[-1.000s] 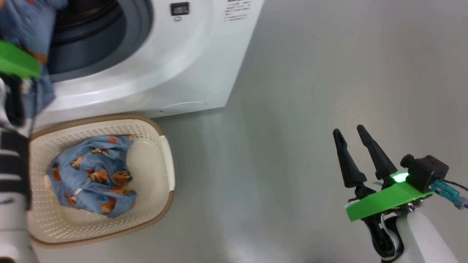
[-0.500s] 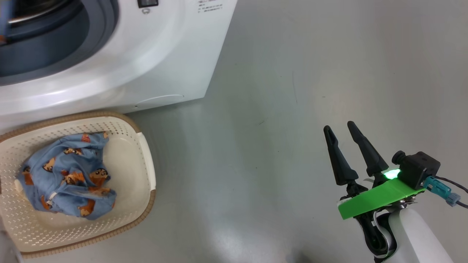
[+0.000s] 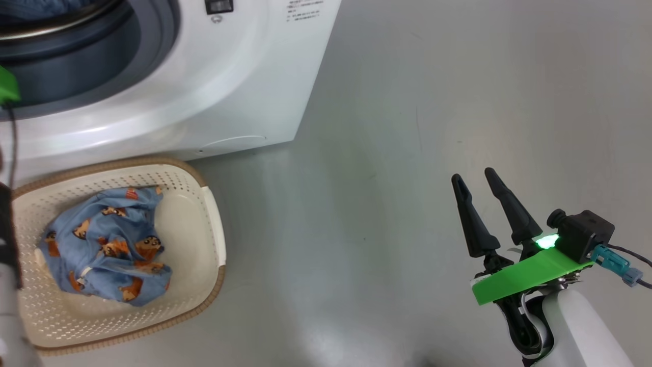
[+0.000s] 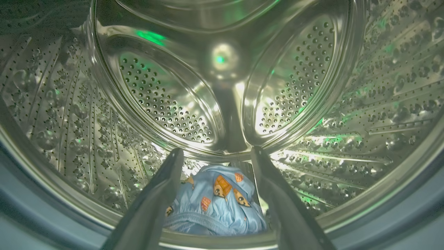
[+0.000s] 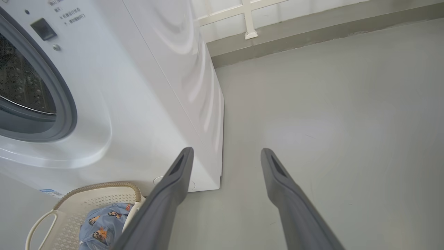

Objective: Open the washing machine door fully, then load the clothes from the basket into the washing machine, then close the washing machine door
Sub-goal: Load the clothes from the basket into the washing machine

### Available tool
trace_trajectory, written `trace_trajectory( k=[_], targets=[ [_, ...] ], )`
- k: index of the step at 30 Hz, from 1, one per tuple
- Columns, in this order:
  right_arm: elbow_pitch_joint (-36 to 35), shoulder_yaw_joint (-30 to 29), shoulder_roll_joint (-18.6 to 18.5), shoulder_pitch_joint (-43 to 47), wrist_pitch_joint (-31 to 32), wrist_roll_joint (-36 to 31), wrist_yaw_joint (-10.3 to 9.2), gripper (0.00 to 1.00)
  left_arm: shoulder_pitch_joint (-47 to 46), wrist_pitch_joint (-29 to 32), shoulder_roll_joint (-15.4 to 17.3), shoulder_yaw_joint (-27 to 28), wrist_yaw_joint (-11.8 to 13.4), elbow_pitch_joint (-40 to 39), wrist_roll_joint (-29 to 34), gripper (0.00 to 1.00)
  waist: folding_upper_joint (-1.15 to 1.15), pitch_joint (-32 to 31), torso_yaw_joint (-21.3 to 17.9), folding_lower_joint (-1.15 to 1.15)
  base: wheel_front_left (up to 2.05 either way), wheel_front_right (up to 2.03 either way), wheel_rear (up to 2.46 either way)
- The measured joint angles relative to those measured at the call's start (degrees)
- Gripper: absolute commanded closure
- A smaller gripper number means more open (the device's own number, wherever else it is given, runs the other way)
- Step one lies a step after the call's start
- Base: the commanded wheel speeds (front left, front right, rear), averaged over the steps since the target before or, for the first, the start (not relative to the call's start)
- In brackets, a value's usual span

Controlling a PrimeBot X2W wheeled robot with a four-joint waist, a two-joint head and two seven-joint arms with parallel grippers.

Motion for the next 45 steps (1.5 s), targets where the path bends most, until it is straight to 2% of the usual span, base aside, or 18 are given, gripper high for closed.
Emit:
trace_trajectory(
  k=[12, 30, 45],
  targets=[
    [0.1, -0.6, -1.4, -0.2, 0.0, 0.0, 0.00, 0.00, 10.6, 0.0, -4.0, 0.1, 0.0, -4.0, 0.1, 0.00, 0.00, -2.7, 2.0, 0.00, 0.00, 0.00, 0.00],
    [1.6, -1.6, -4.6, 6.1, 0.0, -0.2, 0.00, 0.00, 38.0, 0.0, -8.3, 1.1, 0.0, -19.2, -0.1, 0.00, 0.00, -12.3, 6.5, 0.00, 0.00, 0.00, 0.00],
    [1.8, -2.5, -6.3, 11.6, 0.0, 0.0, 0.00, 0.00, 54.9, 0.1, -11.1, 2.8, 0.0, -29.8, -0.2, 0.00, 0.00, -20.1, 9.9, 0.00, 0.00, 0.00, 0.00]
  ],
)
